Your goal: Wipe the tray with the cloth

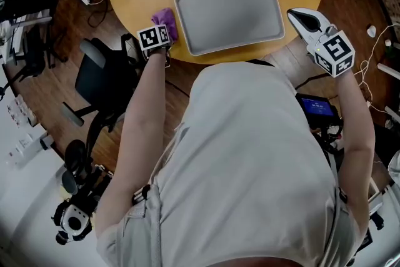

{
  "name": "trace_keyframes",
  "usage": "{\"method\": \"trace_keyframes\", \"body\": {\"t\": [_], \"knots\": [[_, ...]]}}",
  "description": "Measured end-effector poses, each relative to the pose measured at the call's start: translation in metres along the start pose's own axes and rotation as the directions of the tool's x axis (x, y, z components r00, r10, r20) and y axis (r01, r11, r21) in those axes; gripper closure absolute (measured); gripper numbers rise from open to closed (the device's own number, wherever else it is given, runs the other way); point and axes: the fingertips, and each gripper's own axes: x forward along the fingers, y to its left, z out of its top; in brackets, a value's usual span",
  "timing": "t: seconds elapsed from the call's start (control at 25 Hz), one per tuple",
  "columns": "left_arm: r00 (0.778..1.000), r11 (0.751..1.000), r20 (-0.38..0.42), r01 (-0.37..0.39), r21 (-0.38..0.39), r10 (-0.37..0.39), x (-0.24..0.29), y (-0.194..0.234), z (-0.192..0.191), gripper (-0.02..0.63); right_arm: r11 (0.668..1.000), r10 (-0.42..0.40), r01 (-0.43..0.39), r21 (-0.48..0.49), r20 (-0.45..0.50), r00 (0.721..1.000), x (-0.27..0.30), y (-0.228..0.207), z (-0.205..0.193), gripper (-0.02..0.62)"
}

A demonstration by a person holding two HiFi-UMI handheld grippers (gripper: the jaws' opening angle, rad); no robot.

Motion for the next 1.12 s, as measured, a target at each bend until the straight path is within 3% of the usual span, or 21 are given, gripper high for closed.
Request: {"method": "trace_keyframes", "body": {"t": [0.08, 0.16, 0.2, 0.24, 0.28, 0.32, 0.4, 0.44, 0.48, 0.52, 0.56, 0.72, 0.8, 0.88, 1.12], "knots": [[0.998, 0.999, 0.054, 0.021, 0.045, -0.023, -0.014, -0.004, 0.013, 0.506, 1.0, 0.003, -0.003, -0.002, 0.01, 1.0, -0.001, 0.0, 0.003, 0.592], [0.992, 0.982, 0.117, 0.025, 0.188, -0.048, -0.037, -0.019, 0.037, 0.506, 1.0, 0.004, -0.004, -0.003, 0.019, 1.0, -0.001, 0.001, 0.006, 0.592], [0.987, 0.954, 0.14, 0.029, 0.298, -0.074, -0.049, -0.032, 0.051, 0.506, 1.0, 0.003, -0.003, -0.001, 0.023, 1.0, -0.001, 0.001, 0.006, 0.592], [0.983, 0.907, 0.148, 0.041, 0.419, -0.112, -0.058, -0.05, 0.064, 0.505, 1.0, 0.0, 0.0, 0.003, 0.026, 1.0, -0.001, 0.0, 0.006, 0.592], [0.978, 0.841, 0.136, 0.059, 0.538, -0.155, -0.062, -0.069, 0.072, 0.505, 1.0, -0.002, 0.002, 0.008, 0.028, 1.0, -0.001, -0.001, 0.005, 0.592], [0.977, 0.757, 0.105, 0.074, 0.649, -0.186, -0.062, -0.087, 0.078, 0.505, 1.0, -0.004, 0.004, 0.013, 0.03, 1.0, -0.002, -0.002, 0.005, 0.592], [0.986, 0.549, 0.02, 0.074, 0.833, -0.164, -0.046, -0.109, 0.082, 0.503, 1.0, -0.004, 0.004, 0.015, 0.028, 1.0, -0.001, 0.0, 0.003, 0.592], [0.992, 0.442, -0.016, 0.071, 0.894, -0.127, -0.034, -0.114, 0.084, 0.505, 1.0, -0.005, 0.005, 0.012, 0.024, 1.0, -0.001, 0.001, 0.001, 0.592], [0.995, 0.354, -0.046, 0.076, 0.932, -0.093, -0.023, -0.118, 0.085, 0.505, 1.0, -0.008, 0.008, 0.007, 0.017, 1.0, -0.002, 0.002, -0.001, 0.592], [0.995, 0.293, -0.072, 0.089, 0.952, -0.066, -0.012, -0.121, 0.088, 0.505, 1.0, -0.013, 0.013, 0.006, 0.011, 1.0, -0.004, 0.002, -0.004, 0.592], [0.994, 0.249, -0.098, 0.105, 0.963, -0.043, -0.002, -0.122, 0.091, 0.503, 1.0, -0.021, 0.021, 0.01, 0.007, 1.0, -0.005, 0.0, -0.007, 0.592], [0.981, 0.093, -0.179, 0.171, 0.981, 0.079, 0.038, -0.116, 0.096, 0.503, 0.995, -0.073, 0.073, 0.061, -0.008, 0.997, -0.015, -0.02, -0.024, 0.592], [0.976, 0.052, -0.187, 0.182, 0.982, 0.108, 0.05, -0.111, 0.095, 0.5, 0.992, -0.098, 0.099, 0.085, -0.017, 0.995, -0.02, -0.027, -0.035, 0.592], [0.979, 0.035, -0.181, 0.178, 0.983, 0.096, 0.053, -0.111, 0.093, 0.5, 0.988, -0.113, 0.114, 0.102, -0.023, 0.993, -0.024, -0.029, -0.043, 0.592], [0.977, 0.037, -0.193, 0.19, 0.981, 0.092, 0.033, -0.115, 0.061, 0.508, 0.99, -0.098, 0.099, 0.098, -0.013, 0.995, -0.03, -0.014, -0.038, 0.592]]}}
